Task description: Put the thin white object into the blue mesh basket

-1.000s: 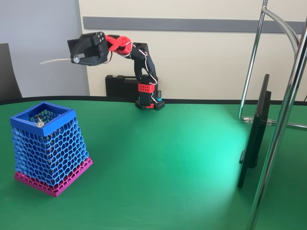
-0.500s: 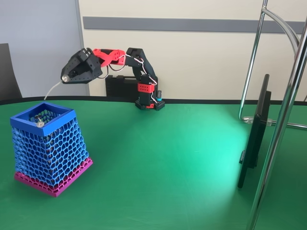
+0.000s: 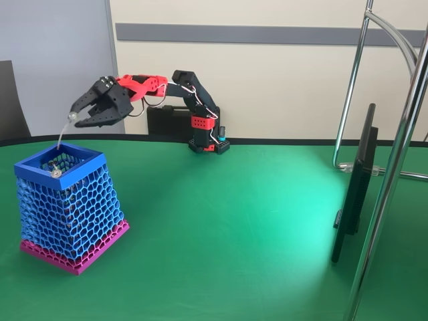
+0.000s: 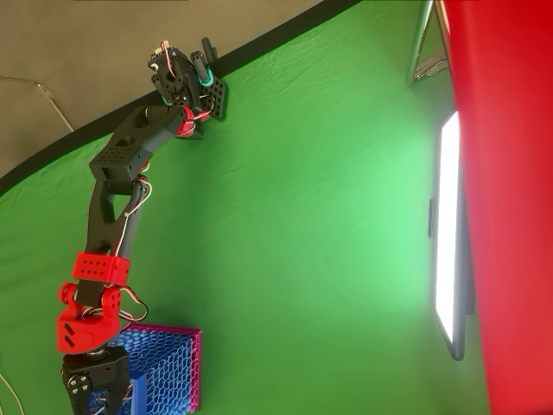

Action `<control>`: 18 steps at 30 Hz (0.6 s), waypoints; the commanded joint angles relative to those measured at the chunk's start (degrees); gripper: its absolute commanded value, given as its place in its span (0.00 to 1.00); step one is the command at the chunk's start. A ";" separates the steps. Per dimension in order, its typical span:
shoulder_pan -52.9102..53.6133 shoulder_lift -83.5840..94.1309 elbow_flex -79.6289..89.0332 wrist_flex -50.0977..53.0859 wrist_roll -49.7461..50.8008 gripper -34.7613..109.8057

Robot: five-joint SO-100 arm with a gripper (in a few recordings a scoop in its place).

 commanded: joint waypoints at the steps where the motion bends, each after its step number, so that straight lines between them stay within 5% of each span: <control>1: 1.32 1.49 1.76 0.53 0.09 0.37; 11: 3.25 13.80 22.85 -4.13 -3.43 0.37; 18: 0.97 20.74 22.94 4.57 -2.20 0.37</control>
